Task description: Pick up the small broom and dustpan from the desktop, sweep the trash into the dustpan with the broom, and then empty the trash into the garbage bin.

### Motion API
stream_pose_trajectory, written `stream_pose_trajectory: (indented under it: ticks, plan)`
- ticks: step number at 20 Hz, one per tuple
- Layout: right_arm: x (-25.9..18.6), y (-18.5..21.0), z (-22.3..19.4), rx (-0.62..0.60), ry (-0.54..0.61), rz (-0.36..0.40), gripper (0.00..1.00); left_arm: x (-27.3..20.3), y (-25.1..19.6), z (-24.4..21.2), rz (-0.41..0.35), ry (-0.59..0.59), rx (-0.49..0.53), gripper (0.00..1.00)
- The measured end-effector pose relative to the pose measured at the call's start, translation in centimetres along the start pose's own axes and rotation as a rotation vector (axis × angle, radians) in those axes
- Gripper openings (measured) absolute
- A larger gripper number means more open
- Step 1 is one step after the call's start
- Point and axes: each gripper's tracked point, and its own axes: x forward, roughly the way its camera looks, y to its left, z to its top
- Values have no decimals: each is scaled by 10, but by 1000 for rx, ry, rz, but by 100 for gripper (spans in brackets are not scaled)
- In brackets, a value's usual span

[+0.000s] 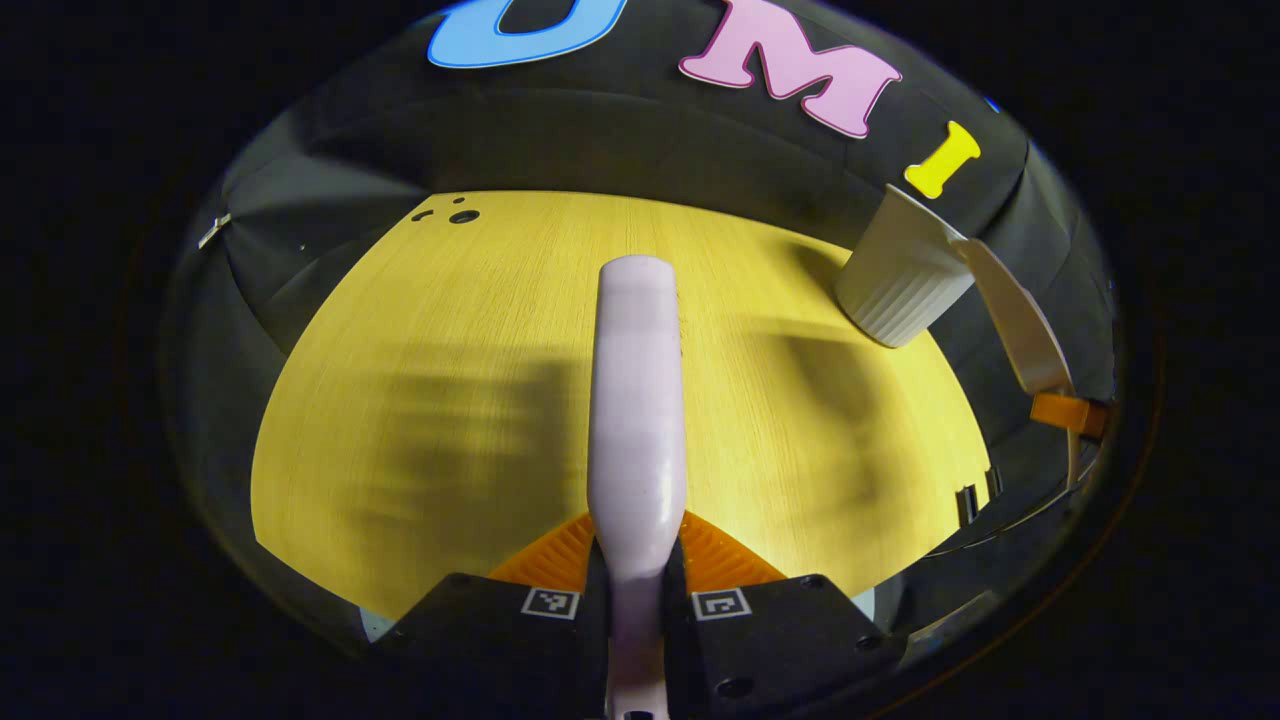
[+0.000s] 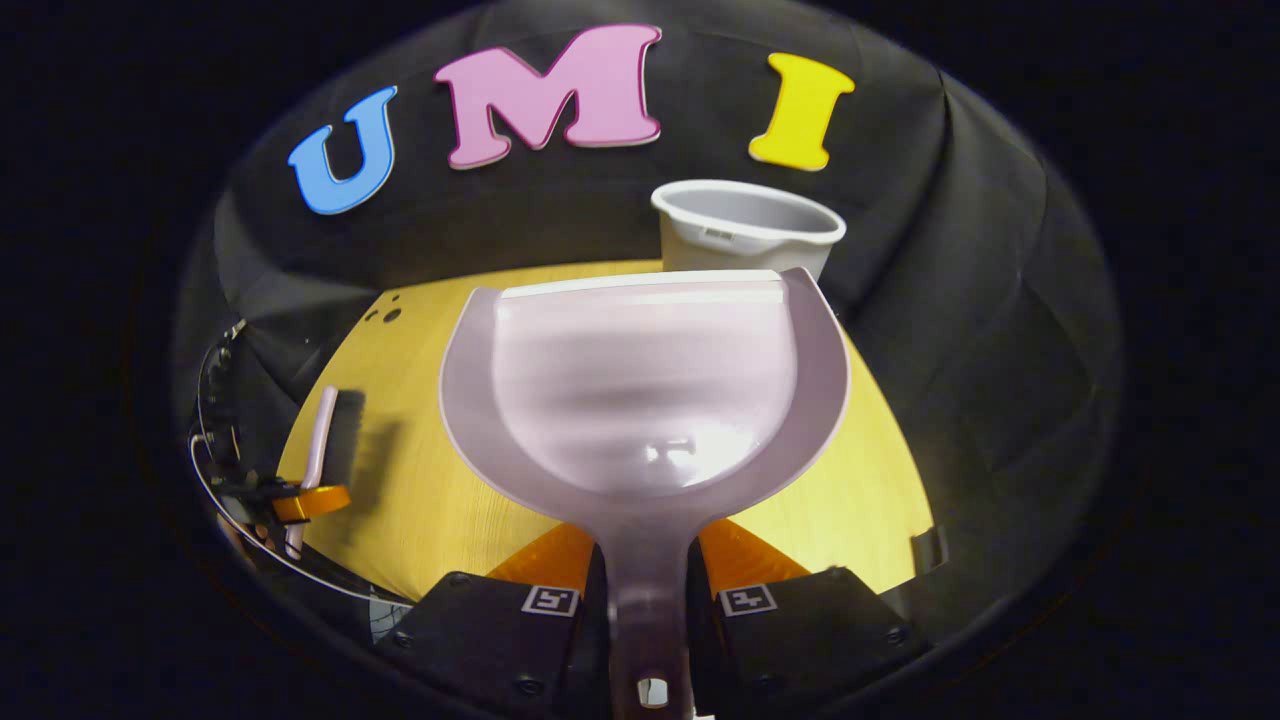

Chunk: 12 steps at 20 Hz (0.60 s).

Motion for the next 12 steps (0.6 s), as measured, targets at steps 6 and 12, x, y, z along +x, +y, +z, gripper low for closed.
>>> stream_pose_trajectory:
  ticks: [6,12]
  plan:
    - [20,12,-27,-70,129,85,36,33,-5,-9,41,78,67,27]
    - [28,11,-24,-96,185,95,36,57,-12,-11,84,126,108,27]
